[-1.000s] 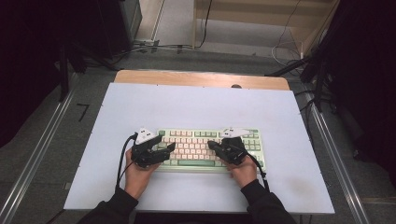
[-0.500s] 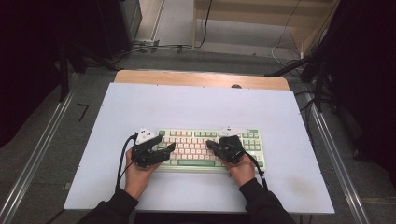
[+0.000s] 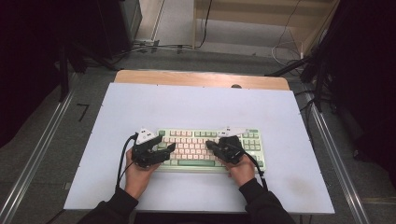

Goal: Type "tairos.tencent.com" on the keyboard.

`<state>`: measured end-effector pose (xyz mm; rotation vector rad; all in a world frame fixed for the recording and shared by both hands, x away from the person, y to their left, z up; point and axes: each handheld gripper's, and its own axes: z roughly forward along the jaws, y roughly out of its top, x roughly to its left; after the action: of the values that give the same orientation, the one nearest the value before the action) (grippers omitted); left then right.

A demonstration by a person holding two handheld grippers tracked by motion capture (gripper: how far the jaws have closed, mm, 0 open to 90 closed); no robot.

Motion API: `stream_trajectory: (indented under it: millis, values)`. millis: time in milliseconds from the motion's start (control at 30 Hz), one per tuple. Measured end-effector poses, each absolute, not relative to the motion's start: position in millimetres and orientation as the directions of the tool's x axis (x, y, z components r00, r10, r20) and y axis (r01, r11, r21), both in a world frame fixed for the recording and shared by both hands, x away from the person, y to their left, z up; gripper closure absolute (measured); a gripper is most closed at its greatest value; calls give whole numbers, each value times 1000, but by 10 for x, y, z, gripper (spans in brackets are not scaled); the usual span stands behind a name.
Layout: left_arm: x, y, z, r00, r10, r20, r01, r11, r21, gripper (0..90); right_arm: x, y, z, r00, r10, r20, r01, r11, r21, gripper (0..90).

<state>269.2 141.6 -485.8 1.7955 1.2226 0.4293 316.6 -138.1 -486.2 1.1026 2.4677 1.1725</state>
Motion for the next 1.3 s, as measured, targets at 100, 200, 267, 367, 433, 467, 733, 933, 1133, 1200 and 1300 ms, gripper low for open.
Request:
stream_trajectory:
  millis: [100, 200, 267, 367, 433, 467, 733, 933, 1133, 1200, 1300]
  values:
    - [2693, 1415, -4859, 452, 871, -190, 562, -113, 819, 371, 3165, -1380, -4862, -704, 698, 133, 543, 409, 733, 871]
    - [2693, 1415, -4860, 452, 871, -190, 562, -113, 819, 372, 3164, -1379, -4863, -704, 697, 134, 544, 409, 732, 871]
    - [2694, 1415, -4861, 453, 871, -190, 562, -113, 819, 371, 3165, -1379, -4864, -705, 697, 133, 544, 409, 733, 871]
    - [2694, 1413, -4862, 453, 871, -190, 562, -114, 819, 372, 3165, -1380, -4864, -705, 697, 133, 543, 409, 733, 871]
    - [2695, 1414, -4863, 453, 871, -189, 562, -114, 819, 372, 3165, -1380, -4864, -705, 697, 133, 543, 409, 733, 871]
    - [2695, 1413, -4863, 452, 871, -190, 562, -113, 819, 372, 3164, -1380, -4865, -704, 697, 135, 545, 409, 732, 871]
    - [2697, 1414, -4864, 453, 871, -188, 562, -115, 819, 372, 3170, -1369, -4883, -703, 700, 127, 548, 420, 723, 871]
    - [2695, 1416, -4860, 452, 872, -190, 561, -113, 820, 372, 3171, -1424, -4814, -698, 699, 156, 547, 380, 746, 807]
    - [2691, 1419, -4856, 454, 870, -192, 560, -111, 821, 372, 3184, -1487, -4759, -678, 702, 221, 571, 313, 759, 488]
    - [2690, 1419, -4856, 454, 870, -194, 559, -109, 822, 372, 3189, -1513, -4742, -668, 703, 244, 582, 289, 760, 448]
    - [2689, 1420, -4854, 454, 870, -193, 558, -109, 823, 385, 3186, -1534, -4721, -662, 706, 254, 583, 271, 765, 405]
